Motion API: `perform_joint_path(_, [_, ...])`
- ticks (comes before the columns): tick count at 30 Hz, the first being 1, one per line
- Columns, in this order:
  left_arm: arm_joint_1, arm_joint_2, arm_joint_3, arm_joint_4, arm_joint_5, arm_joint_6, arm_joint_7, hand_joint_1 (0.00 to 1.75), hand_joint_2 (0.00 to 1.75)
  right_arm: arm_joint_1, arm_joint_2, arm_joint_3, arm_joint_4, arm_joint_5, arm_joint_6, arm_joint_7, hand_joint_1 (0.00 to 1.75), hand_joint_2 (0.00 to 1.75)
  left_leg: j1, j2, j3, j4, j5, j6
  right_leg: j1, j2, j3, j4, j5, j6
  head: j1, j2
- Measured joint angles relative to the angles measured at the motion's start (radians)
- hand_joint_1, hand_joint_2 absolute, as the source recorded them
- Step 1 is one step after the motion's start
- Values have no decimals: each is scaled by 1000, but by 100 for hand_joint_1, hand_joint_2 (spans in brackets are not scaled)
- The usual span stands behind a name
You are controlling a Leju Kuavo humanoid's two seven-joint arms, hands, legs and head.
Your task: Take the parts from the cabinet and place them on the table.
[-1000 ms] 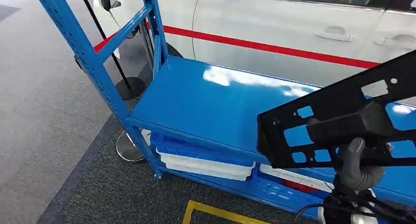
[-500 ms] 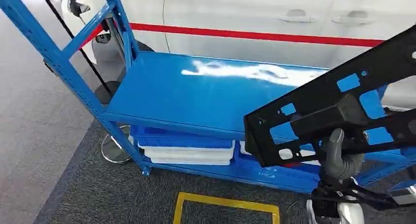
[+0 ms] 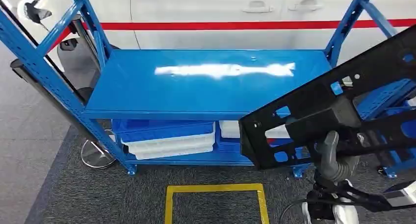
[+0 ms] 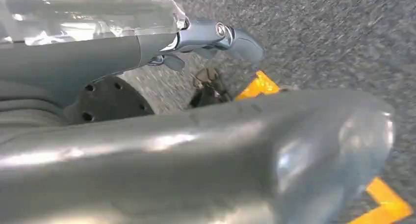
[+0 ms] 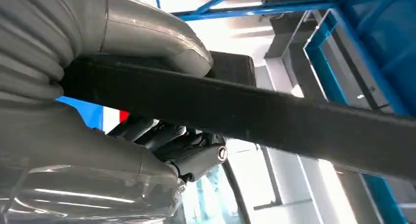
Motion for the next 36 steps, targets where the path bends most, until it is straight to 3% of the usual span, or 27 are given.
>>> perform_joint_path(1, [2,-1,0,0,0,-1,-1,0,0,1,0,0,0,0,0,0,175,175,0,15,-15,1,10,-4,-4,-15,-17,74,-61,5,0,0])
perform_joint_path(2, [5,-1,0,0,0,-3,-3,0,0,5,0,0,0,0,0,0,175,175,0,31,-29,3,19,-6,-10,-23,-26,144,-98,12,0,0])
perform_joint_path(3, [6,-1,0,0,0,-6,-5,0,0,10,0,-1,0,1,0,-1,175,175,2,48,-47,7,28,-9,-18,-27,-31,202,-95,19,0,0])
perform_joint_path(4, [5,-1,1,0,0,-9,-7,0,0,14,0,-2,0,4,1,-2,175,175,4,61,-62,12,35,-13,-25,-30,-24,226,-64,28,0,0])
perform_joint_path(6, [3,-1,2,0,0,-13,-10,0,0,24,0,-4,-1,7,2,-2,175,175,12,90,-102,38,44,-25,-40,-44,48,173,22,47,0,0])
perform_joint_path(7, [1,-1,2,0,1,-14,-12,0,0,26,0,-5,-2,12,5,-2,175,175,16,100,-118,55,45,-31,-47,-66,108,104,26,56,0,0])
perform_joint_path(8, [-1,-1,2,-2,1,-14,-13,0,0,26,0,-5,-2,15,6,-2,175,175,13,109,-130,76,43,-40,-51,-110,170,16,-33,66,0,0])
perform_joint_path(9, [0,-1,3,-3,2,-14,-14,0,0,26,0,-5,-2,18,10,-2,175,175,12,116,-141,93,42,-48,-33,-121,213,-51,-68,52,0,0])
perform_joint_path(10, [1,-1,5,-3,3,-14,-15,0,0,29,0,-5,-2,18,13,-3,175,175,7,127,-145,95,49,-57,-32,-117,198,-50,-71,27,-3,0])
perform_joint_path(12, [1,-2,10,-3,3,-14,-16,0,0,42,0,-10,-2,21,16,-7,175,175,15,147,-148,89,67,-71,-26,-99,181,-48,-56,3,-3,0])
perform_joint_path(13, [4,-3,13,-3,4,-14,-18,0,0,46,0,-11,0,24,18,-7,175,175,21,142,-157,93,61,-80,-28,-90,172,-53,-43,-14,-3,0])
perform_joint_path(14, [4,-3,18,-3,4,-13,-19,0,0,48,0,-13,1,28,19,-8,175,175,25,88,-167,115,12,-87,-27,-81,156,-52,-29,-22,-3,0])
perform_joint_path(15, [9,-4,23,-3,5,-11,-21,0,0,48,1,-13,4,30,20,-9,175,175,26,45,-180,176,-61,-85,-26,-69,139,-52,-16,-30,-3,0])
perform_joint_path(16, [11,-4,26,-3,6,-11,-22,0,0,50,2,-13,7,31,21,-10,175,175,25,26,-194,243,-114,-85,-23,-56,125,-52,-4,-34,-3,0])
perform_joint_path(17, [12,-5,27,-3,6,-10,-26,0,0,54,2,-13,11,33,22,-10,175,175,25,17,-208,317,-156,-83,-17,-43,110,-52,8,-38,-3,0])
perform_joint_path(18, [11,-5,28,-3,6,-10,-29,0,0,59,2,-15,14,34,23,-11,175,175,24,15,-210,365,-172,-78,-12,-30,95,-51,20,-40,-3,0])
perform_joint_path(20, [10,-4,34,-3,6,-8,-33,0,0,68,2,-16,21,38,24,-11,175,175,16,13,-167,354,-128,-62,-4,-6,65,-50,44,-41,-3,0])
perform_joint_path(22, [7,-5,42,-3,6,-6,-34,0,0,71,2,-18,26,41,27,-11,175,175,2,-3,-61,218,-60,-36,0,22,40,-50,69,-39,-3,0])
perform_joint_path(23, [5,-5,45,-3,6,-5,-34,0,0,71,2,-18,26,42,28,-11,175,175,-7,-37,0,130,-67,-19,-3,33,31,-50,82,-38,-3,0])
perform_joint_path(24, [5,-5,47,-3,6,-3,-35,0,0,70,2,-20,26,43,29,-11,175,175,-5,-49,34,58,-95,-12,4,42,24,-51,93,-33,-3,0])
perform_joint_path(25, [4,-5,49,-3,6,-2,-36,0,0,71,3,-21,26,44,29,-11,175,175,-5,-46,37,46,-97,-24,-1,47,22,-57,106,-27,-3,0])
perform_joint_path(27, [2,-7,51,-3,5,0,-41,0,0,73,3,-26,27,44,29,-10,175,175,-13,-34,31,42,-80,-16,-8,64,23,-76,134,-13,-3,0])
perform_joint_path(28, [3,-10,52,-3,5,0,-42,0,0,76,3,-32,27,45,29,-10,175,175,-1,-20,24,19,-53,-12,1,74,21,-90,152,-2,-3,0])
perform_joint_path(29, [0,-11,52,-4,5,1,-44,0,0,81,3,-37,29,45,30,-10,175,175,-1,-4,22,10,-33,-13,0,43,10,-80,117,-5,-3,0])
perform_joint_path(33, [0,-11,52,-4,5,1,-44,0,0,81,3,-37,29,45,30,-10,175,175,-1,-4,22,10,-33,-13,0,43,10,-80,117,-5,-3,0])
perform_joint_path(35, [0,-11,52,-4,5,1,-44,0,0,80,3,-38,28,45,30,-11,175,175,1,-4,18,6,-29,-10,0,34,9,-73,102,-4,-3,0])
perform_joint_path(36, [1,-13,52,-5,5,1,-44,0,0,78,3,-38,29,45,29,-10,175,175,-1,11,0,3,-10,-3,-1,-4,-8,-10,8,-2,-2,0])
